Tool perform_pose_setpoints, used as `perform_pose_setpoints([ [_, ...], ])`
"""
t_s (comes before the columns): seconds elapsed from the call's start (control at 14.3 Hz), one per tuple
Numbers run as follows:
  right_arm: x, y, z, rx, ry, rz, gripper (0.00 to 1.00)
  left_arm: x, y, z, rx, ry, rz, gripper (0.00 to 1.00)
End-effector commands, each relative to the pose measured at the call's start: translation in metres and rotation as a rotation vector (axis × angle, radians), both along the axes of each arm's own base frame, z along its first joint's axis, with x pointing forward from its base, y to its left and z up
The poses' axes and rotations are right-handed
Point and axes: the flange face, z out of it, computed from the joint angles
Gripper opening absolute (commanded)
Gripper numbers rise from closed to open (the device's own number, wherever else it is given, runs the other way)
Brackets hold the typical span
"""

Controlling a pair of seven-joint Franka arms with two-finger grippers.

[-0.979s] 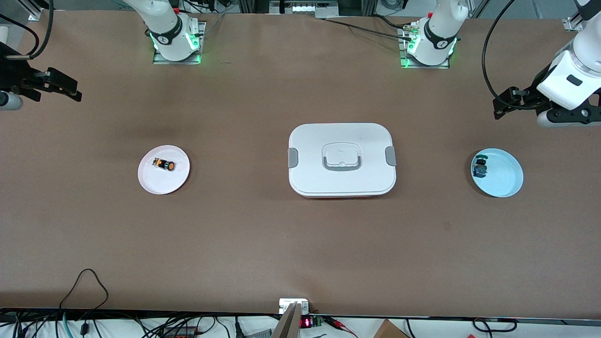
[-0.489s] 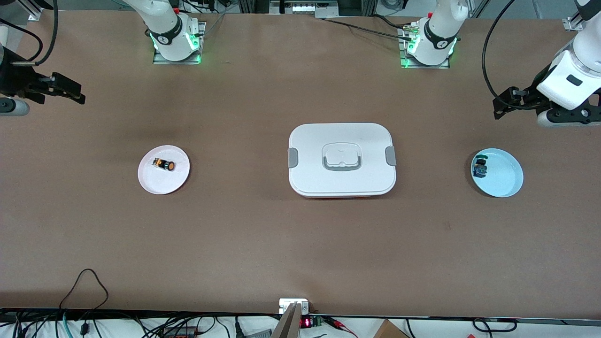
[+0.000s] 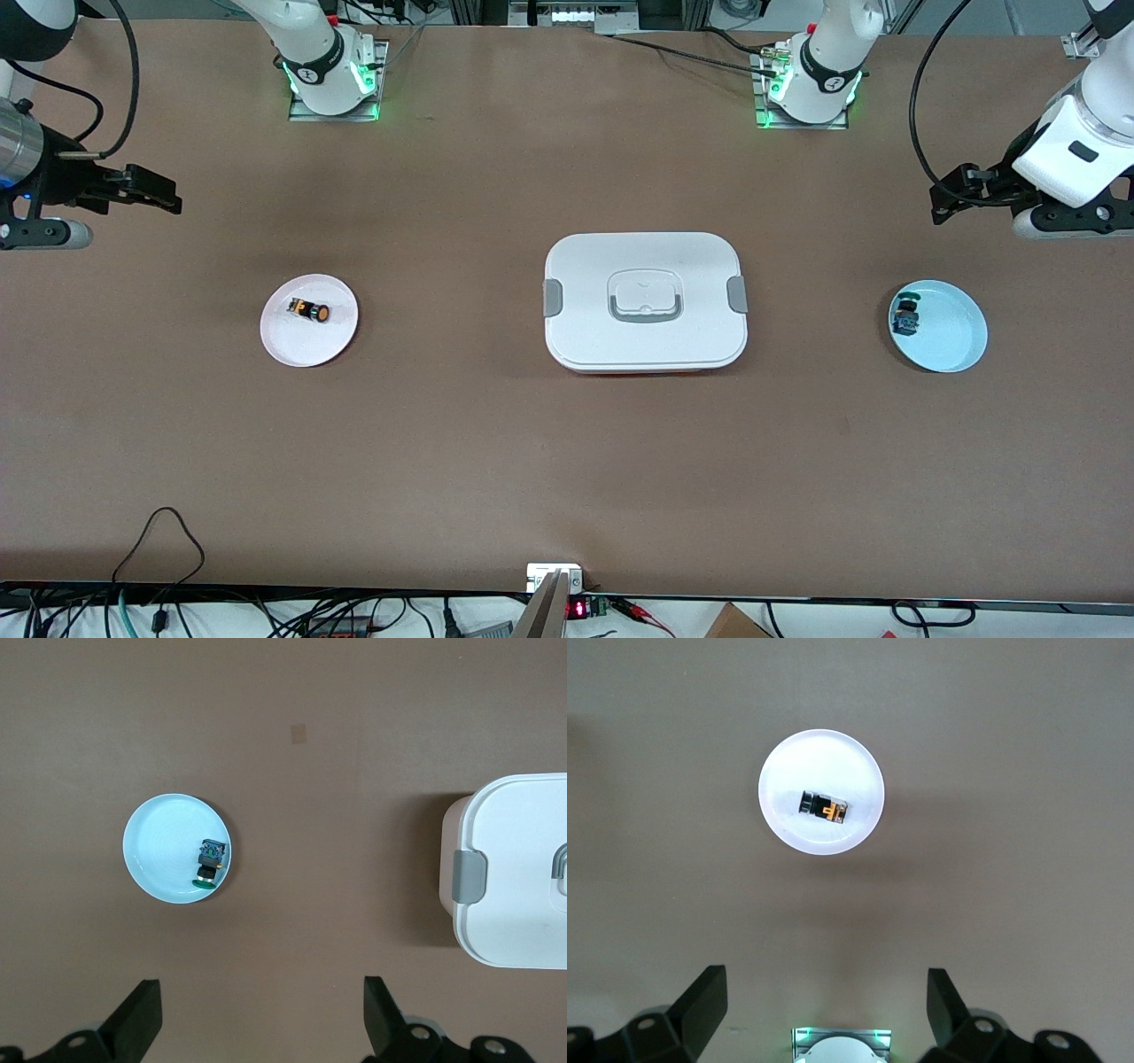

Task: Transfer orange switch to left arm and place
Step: 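Move the right gripper over the black-and-orange switch on the white plate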

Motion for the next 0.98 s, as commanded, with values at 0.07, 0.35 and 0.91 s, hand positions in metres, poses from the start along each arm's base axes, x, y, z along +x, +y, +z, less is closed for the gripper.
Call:
perform_pose_setpoints([
  [0.07, 0.023, 0.015, -0.022, -0.026, -0.023, 0.023, 1.00, 0.001, -0.001, 0.006, -0.010, 0.006, 0.002, 1.00],
  [0.35, 0.045, 0.015, -0.060, -0.033, -0.019, 0.021, 1.00, 0.001, -0.001, 0.006, -0.009, 0.005, 0.001, 1.00],
  [0.91, 0.055, 0.019, -0.149, -0.023, -0.025, 0.020, 1.00, 0.001, -0.002, 0.006, -0.009, 0.005, 0.000, 1.00],
])
